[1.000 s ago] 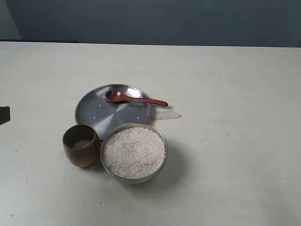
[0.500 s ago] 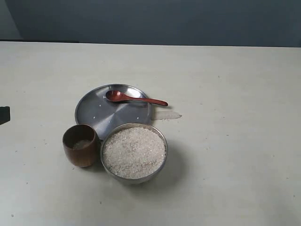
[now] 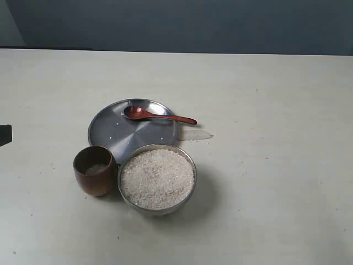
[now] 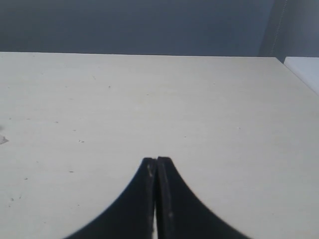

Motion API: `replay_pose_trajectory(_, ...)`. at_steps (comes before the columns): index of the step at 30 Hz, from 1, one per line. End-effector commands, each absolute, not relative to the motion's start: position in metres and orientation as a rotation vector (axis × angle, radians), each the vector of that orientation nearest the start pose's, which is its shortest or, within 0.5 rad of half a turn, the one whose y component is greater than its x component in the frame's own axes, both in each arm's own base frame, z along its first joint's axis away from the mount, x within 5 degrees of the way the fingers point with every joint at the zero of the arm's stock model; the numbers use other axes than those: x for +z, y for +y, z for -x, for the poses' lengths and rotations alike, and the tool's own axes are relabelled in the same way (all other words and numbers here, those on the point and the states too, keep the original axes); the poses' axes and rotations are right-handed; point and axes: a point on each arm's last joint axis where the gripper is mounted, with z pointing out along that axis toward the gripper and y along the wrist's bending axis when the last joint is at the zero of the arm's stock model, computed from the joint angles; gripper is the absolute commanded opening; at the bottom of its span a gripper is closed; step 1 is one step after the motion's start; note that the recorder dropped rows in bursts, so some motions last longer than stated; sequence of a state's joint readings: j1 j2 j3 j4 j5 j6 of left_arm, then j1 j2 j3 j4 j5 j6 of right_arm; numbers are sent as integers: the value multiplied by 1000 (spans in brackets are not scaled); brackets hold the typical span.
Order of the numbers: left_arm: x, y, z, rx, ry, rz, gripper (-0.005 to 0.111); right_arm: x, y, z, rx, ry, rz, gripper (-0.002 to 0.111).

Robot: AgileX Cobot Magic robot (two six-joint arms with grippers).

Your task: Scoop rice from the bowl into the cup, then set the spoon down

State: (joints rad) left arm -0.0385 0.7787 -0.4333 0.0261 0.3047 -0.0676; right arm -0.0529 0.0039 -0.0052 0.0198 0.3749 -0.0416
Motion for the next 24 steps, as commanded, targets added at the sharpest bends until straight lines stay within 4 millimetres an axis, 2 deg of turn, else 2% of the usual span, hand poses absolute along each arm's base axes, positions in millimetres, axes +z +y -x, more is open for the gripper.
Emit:
replay_pose_trajectory(1, 260, -5, -153, -37, 2119, 1, 0, 181, -2, -53, -50, 1843, -25, 0)
replay_pose_trajectory(24, 263, -5, -150, -38, 2101, 1, 0, 181, -2, -53, -50, 1843, -25, 0)
